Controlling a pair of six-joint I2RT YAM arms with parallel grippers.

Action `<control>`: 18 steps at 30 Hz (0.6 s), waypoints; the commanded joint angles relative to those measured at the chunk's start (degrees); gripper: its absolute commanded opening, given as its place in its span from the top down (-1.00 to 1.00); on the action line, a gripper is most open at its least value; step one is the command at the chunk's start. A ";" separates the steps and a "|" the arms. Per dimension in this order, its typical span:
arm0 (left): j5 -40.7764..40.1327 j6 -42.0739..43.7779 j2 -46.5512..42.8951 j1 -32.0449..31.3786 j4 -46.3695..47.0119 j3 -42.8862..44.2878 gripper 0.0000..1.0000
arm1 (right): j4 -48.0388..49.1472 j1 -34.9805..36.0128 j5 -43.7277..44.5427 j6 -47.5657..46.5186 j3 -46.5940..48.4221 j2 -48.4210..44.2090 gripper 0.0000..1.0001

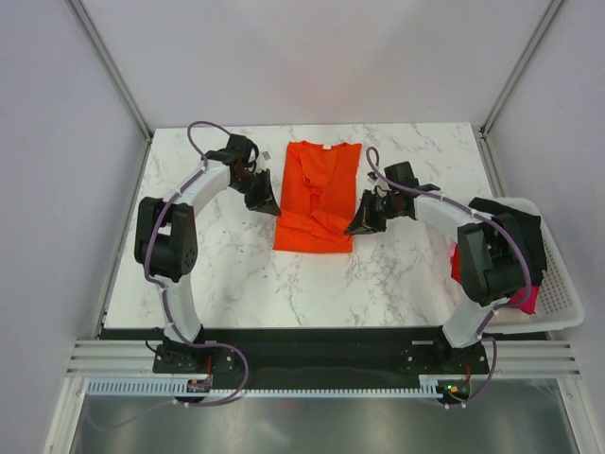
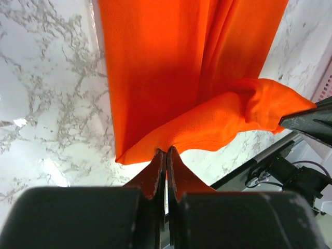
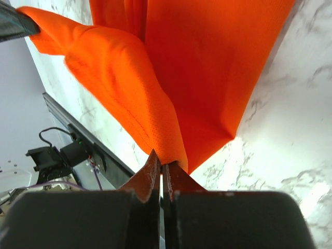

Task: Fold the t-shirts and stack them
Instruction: Fold the tshirt

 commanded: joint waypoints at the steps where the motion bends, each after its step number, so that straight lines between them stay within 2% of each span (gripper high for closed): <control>1: -0.80 2.54 2.94 0.50 0.43 4.38 0.96 | 2.39 -0.52 2.16 -2.98 5.12 3.16 1.00; 8: -1.85 2.36 5.76 1.21 1.31 6.85 0.95 | 2.31 -0.43 3.48 -4.83 9.18 7.74 1.00; 10: -1.95 2.62 6.99 1.12 2.01 8.16 0.79 | 2.22 -0.52 4.62 -5.27 9.18 7.83 0.92; 14: -2.30 2.54 8.31 1.21 3.50 10.01 0.66 | 2.31 -0.52 6.38 -6.94 9.18 7.74 0.85; 16: -1.95 2.62 8.58 1.03 3.94 10.71 0.48 | 2.31 -0.69 7.34 -7.38 9.61 7.83 0.70; 18: -2.03 3.50 8.84 1.03 4.12 11.15 0.21 | 2.31 -0.78 7.62 -8.78 10.75 7.66 0.30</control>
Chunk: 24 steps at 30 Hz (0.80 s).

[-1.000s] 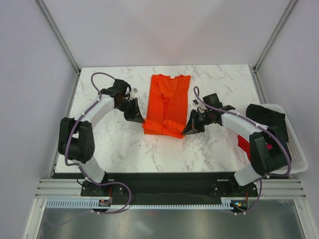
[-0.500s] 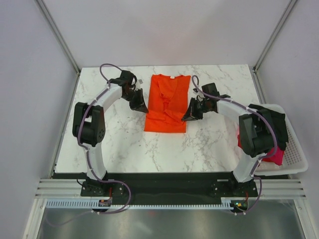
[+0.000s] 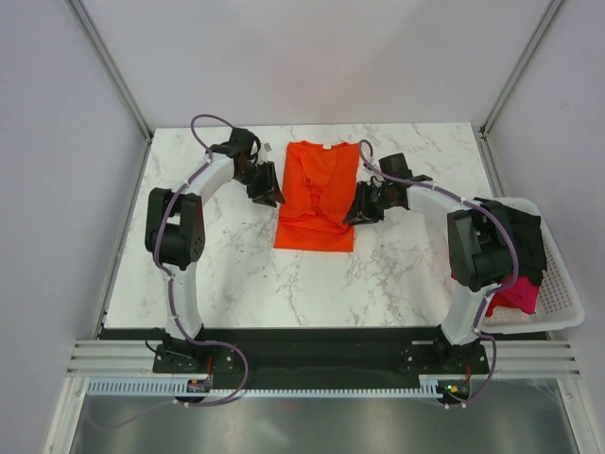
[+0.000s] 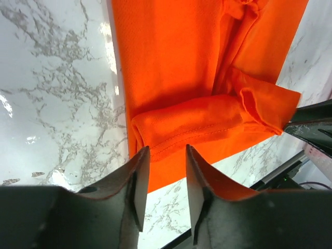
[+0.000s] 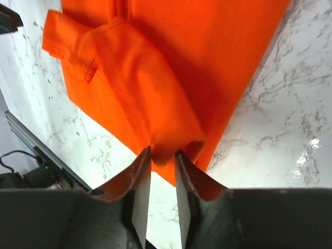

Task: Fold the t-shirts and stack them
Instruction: Fold the tshirt

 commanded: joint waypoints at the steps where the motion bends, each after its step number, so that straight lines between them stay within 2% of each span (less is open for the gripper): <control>1: -0.81 2.71 0.45 0.22 2.13 3.33 0.15 | 1.23 -0.41 2.06 -3.57 3.96 -0.02 0.24; 3: -2.56 3.60 -1.56 0.49 1.44 3.68 0.13 | 1.41 -0.85 2.33 -3.92 6.06 -1.06 0.12; 7: -3.88 2.72 -9.38 1.36 0.47 -1.49 0.03 | -0.60 -1.99 1.80 -4.98 6.70 -5.10 0.07; 8: -4.15 2.63 -10.70 1.45 -0.23 -2.98 -0.07 | -1.92 -2.51 1.02 -4.63 5.56 -6.07 0.07; 10: -3.02 2.80 -13.61 1.89 -1.73 -8.16 -0.16 | -2.54 -3.13 -0.30 -3.05 -0.06 -9.06 0.07; 11: 0.04 3.68 -14.22 1.98 -2.26 -9.92 -0.22 | -2.72 -3.40 -0.92 -2.26 -2.34 -9.94 0.07; 12: 1.46 4.03 -14.58 2.07 -2.52 -11.68 -0.43 | -2.46 -3.40 -2.05 -1.56 -6.80 -11.25 0.06; 13: 2.95 4.21 -14.75 2.50 -2.96 -15.00 -0.52 | -1.93 -3.40 -2.33 -1.03 -8.85 -11.70 0.06; 16: 11.03 3.60 -13.88 3.91 -2.88 -19.34 -0.58 | 0.53 -3.75 -3.73 1.87 -14.57 -12.76 0.05; 24: 13.95 2.98 -9.93 4.53 -2.35 -19.08 -0.48 | 5.63 -4.28 -7.25 7.50 -17.30 -8.99 0.00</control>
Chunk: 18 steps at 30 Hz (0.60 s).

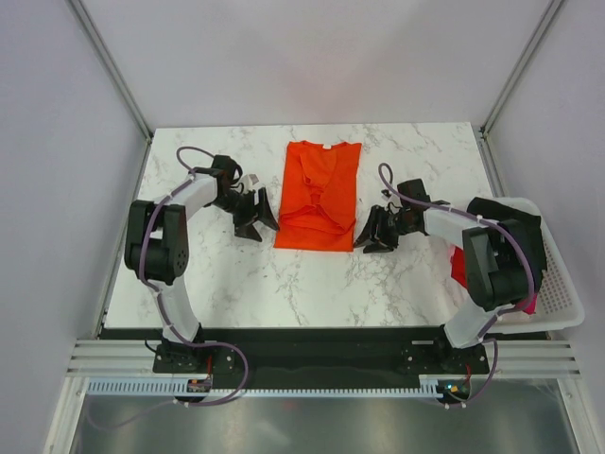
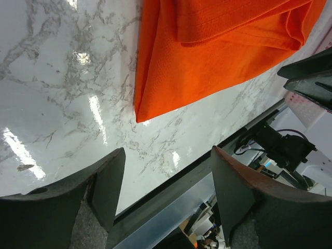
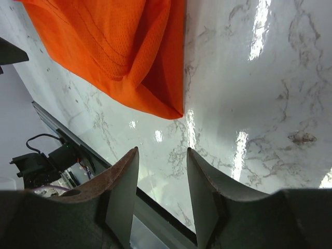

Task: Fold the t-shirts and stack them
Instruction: Fold the tshirt

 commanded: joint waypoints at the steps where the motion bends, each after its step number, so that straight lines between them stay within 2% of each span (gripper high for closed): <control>1: 4.66 0.88 1.29 0.35 0.93 0.66 -0.47 | 4.45 -0.32 -2.62 3.22 0.22 1.40 0.00; 8: 6.25 0.00 3.75 0.35 1.46 -0.05 -0.34 | 5.68 -0.23 -2.53 4.10 0.66 4.48 -0.01; 18: 6.60 -0.35 7.09 -0.35 1.99 0.57 -0.28 | 5.68 1.00 -1.48 3.75 3.65 9.40 -0.03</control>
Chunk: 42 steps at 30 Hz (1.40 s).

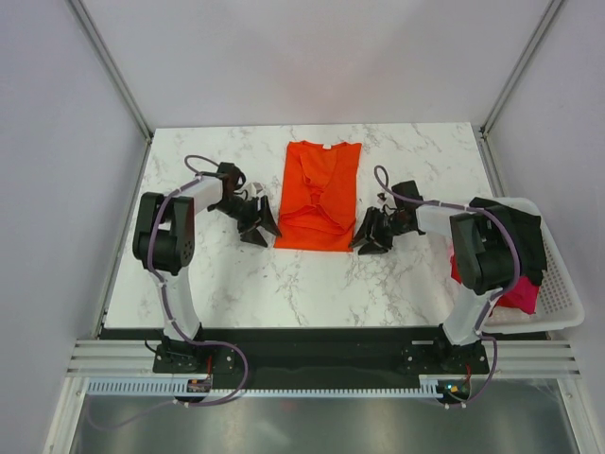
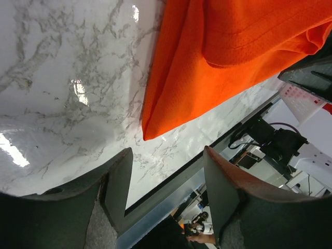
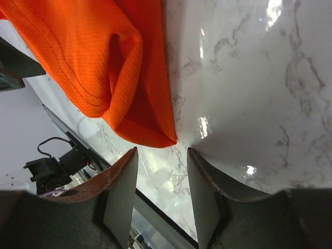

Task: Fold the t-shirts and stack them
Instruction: Fold the tshirt

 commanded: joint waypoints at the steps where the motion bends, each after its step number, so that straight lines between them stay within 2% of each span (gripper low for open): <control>1: 2.40 -0.31 1.28 -0.43 0.94 0.57 -0.27 | 1.59 0.91 0.93 -0.10 2.62 2.43 -0.02; 8: 2.49 -0.48 3.30 -0.96 1.20 1.44 -0.18 | 1.42 2.49 1.02 -0.01 5.44 5.50 0.00; 16: 2.41 -0.48 5.41 -1.67 1.20 3.29 -0.03 | 0.01 2.93 2.16 0.25 4.65 4.89 0.00; 25: 1.88 -0.39 6.03 -1.75 1.29 3.29 0.31 | -3.94 3.11 6.55 -1.15 2.89 2.70 0.03; 28: 1.79 -0.57 6.20 -1.75 1.38 3.38 0.51 | -4.99 3.02 7.25 -1.50 2.54 2.17 0.03; 29: 1.79 -0.66 6.11 -1.84 1.29 3.38 0.79 | -5.52 3.11 7.26 -1.68 2.19 1.64 0.03; 30: 1.88 -0.83 5.94 -1.84 1.29 3.38 0.92 | -5.70 3.11 7.26 -1.59 2.10 1.38 0.02; 31: 2.22 -1.09 5.59 -1.84 1.29 3.29 0.96 | -5.88 3.11 7.00 -1.59 1.84 1.03 0.03; 42: 8.29 -5.05 -0.47 -1.75 1.64 -2.15 0.95 | -4.91 3.02 6.91 -0.54 -1.24 -1.00 0.01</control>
